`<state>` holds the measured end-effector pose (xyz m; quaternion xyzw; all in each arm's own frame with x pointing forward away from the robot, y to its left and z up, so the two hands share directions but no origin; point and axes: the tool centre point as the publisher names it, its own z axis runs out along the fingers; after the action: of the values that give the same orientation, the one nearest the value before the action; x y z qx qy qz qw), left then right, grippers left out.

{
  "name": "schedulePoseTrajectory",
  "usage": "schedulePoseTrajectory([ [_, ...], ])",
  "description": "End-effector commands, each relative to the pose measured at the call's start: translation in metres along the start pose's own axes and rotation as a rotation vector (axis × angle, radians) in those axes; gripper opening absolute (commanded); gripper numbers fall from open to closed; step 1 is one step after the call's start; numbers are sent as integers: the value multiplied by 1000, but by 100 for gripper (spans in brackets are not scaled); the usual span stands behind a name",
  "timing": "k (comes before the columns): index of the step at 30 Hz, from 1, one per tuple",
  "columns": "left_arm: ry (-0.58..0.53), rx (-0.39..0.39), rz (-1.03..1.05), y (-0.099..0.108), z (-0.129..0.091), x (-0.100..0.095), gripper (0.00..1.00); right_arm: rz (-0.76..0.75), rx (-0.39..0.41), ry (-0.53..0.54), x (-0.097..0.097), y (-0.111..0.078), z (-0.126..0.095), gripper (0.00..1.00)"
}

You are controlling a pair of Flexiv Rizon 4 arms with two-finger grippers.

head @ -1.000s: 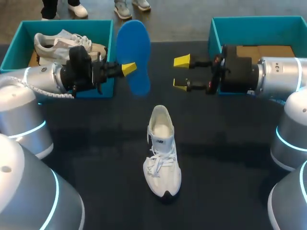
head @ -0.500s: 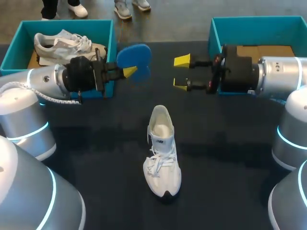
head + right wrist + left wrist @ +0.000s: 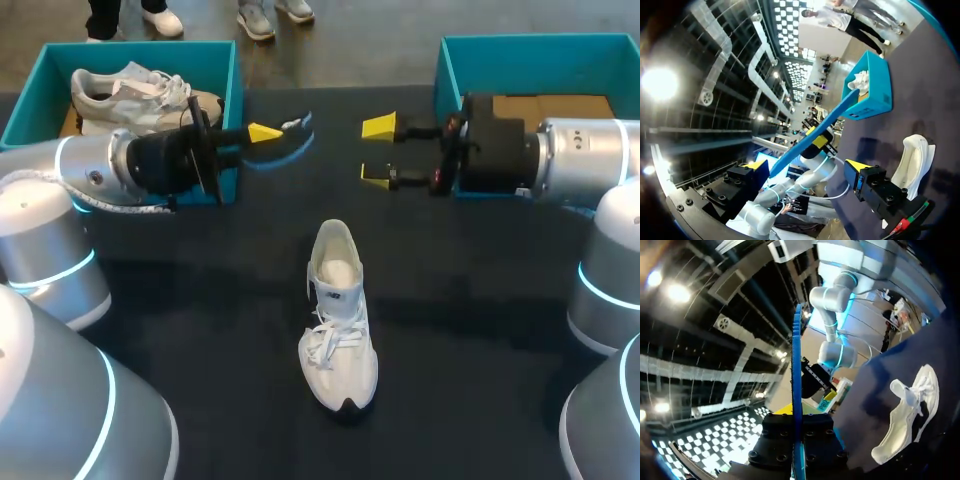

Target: Take the shoe out of the shoebox, open the shoe tongue, remove and reinsert the insole, then place the shoe into the shoebox

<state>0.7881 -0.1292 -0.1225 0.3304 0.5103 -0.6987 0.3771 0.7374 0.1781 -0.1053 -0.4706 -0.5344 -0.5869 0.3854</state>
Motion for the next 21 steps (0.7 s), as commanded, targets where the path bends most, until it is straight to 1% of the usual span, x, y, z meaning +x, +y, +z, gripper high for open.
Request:
schedulePoseTrajectory([
  [1, 181, 261, 740, 7, 0, 0, 0, 0, -4, 0, -1, -1, 2, 100],
  [2, 186, 287, 769, 7, 0, -1, 0, 0, -4, 0, -1, -1, 2, 100],
  [4, 231, 292, 849, 7, 1, -1, 0, 0, -4, 0, -1, -1, 2, 100],
  [5, 241, 313, 877, 8, 2, -2, 0, 0, -4, 0, -1, -1, 2, 100],
  [7, 279, 309, 920, 10, 3, -2, 0, 0, -4, 0, -1, -1, 2, 100],
  [12, 329, 315, 996, 13, 5, -1, 0, -1, 1, -9, 0, 0, 2, 100],
  [13, 336, 317, 1010, 13, 5, 0, 0, -1, 1, -2, 1, 0, 4, 100],
  [15, 349, 311, 1024, 13, 5, 0, 0, 6, 12, -25, 1, -2, 9, 100],
  [20, 387, 297, 1048, 16, 4, 7, 0, 29, 64, -80, -7, -12, 25, 100],
  [21, 390, 297, 1048, 16, 4, 9, 0, 27, 61, -96, -8, -13, 27, 100],
])
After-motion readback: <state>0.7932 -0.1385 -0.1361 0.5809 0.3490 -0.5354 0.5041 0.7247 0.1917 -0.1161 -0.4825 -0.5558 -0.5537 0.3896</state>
